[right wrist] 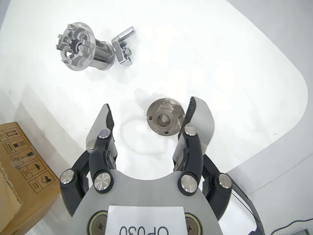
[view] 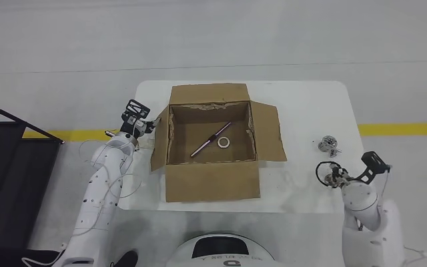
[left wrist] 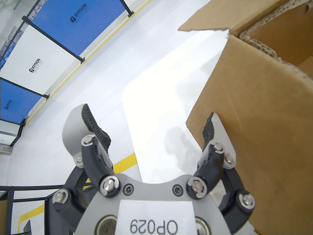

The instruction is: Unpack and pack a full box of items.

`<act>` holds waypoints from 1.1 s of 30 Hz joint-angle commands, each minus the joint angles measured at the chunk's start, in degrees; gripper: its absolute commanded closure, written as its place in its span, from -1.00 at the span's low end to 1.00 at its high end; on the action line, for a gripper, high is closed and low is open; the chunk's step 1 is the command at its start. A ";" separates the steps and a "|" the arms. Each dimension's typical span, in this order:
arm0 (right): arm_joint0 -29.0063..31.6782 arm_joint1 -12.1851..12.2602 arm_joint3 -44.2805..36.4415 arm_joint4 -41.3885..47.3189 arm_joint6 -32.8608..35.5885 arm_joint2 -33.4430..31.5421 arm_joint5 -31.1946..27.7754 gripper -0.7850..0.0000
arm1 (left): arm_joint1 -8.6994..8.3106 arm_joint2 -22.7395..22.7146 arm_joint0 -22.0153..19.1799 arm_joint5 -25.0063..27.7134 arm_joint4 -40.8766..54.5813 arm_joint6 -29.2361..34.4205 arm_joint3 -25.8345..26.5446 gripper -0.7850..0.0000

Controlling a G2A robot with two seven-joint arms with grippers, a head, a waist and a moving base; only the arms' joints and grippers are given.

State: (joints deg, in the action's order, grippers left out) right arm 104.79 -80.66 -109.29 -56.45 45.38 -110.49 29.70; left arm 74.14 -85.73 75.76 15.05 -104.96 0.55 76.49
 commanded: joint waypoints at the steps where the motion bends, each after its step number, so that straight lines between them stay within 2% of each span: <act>1: -0.15 0.13 0.71 -0.42 0.82 -0.02 -0.31 0.07 | 0.00 0.00 0.00 0.00 0.00 0.00 0.00 -1.00; 10: -1.38 0.60 3.72 -2.43 2.18 -0.36 -0.46 0.07 | 0.00 0.00 0.00 0.00 0.00 0.00 0.00 -1.00; 18: -2.02 0.68 4.75 -4.89 1.22 1.25 0.68 0.25 | 0.00 0.00 0.00 0.00 0.00 0.00 0.00 -1.00; 23: -1.16 0.69 4.29 -5.99 0.43 2.10 0.07 0.29 | 0.00 0.00 0.00 0.00 0.00 0.00 0.00 -1.00; 33: 3.22 0.21 -1.05 -1.86 -2.99 1.60 0.09 0.19 | 0.00 0.00 0.00 0.00 0.00 0.00 0.00 -1.00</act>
State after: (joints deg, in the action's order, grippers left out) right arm 107.61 -80.42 -110.20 -58.05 42.68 -109.27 29.96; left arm 74.14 -85.73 75.76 15.05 -104.96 0.55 76.49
